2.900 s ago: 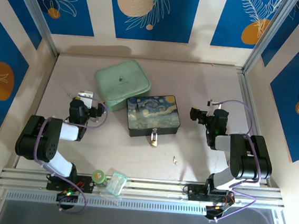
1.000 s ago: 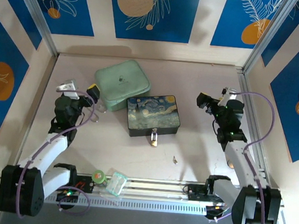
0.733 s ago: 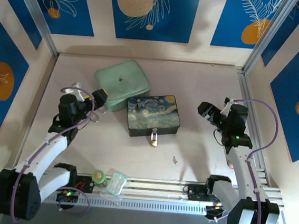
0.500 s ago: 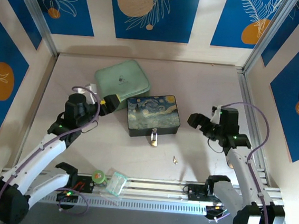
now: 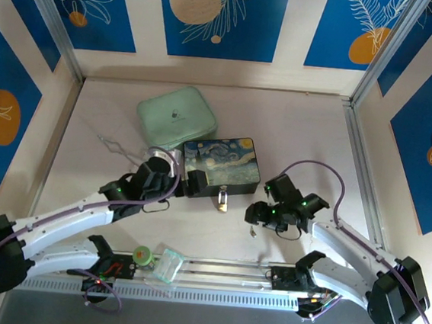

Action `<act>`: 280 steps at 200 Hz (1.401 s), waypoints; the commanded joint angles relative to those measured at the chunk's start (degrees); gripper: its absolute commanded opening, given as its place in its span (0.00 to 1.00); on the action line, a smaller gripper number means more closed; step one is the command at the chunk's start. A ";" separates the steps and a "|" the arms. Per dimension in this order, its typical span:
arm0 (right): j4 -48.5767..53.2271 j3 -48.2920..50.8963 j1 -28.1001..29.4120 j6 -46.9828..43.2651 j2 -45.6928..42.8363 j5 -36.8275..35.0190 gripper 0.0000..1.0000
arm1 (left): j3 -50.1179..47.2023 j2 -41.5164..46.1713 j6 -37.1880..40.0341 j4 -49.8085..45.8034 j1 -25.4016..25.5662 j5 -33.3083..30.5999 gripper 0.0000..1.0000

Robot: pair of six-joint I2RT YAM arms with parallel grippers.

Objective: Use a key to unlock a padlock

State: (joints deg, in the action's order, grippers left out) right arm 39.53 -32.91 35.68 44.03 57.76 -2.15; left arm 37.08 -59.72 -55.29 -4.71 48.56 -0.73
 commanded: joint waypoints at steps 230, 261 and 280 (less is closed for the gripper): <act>-8.79 2.36 6.98 3.24 15.70 -1.40 0.09 | -0.75 -8.13 -5.86 9.67 3.65 -3.82 1.00; -7.01 1.86 5.95 0.75 12.97 -0.09 0.00 | -1.44 -8.80 -6.58 11.95 4.57 -5.30 0.97; -4.35 0.15 4.95 -1.16 11.51 0.21 0.00 | -2.24 -9.33 -8.43 14.92 5.20 -5.51 0.95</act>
State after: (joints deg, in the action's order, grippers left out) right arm 36.64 -32.01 41.50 46.02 70.94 -4.80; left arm 36.14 -68.18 -61.52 5.69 52.58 -4.64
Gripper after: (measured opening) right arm 0.049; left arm 0.957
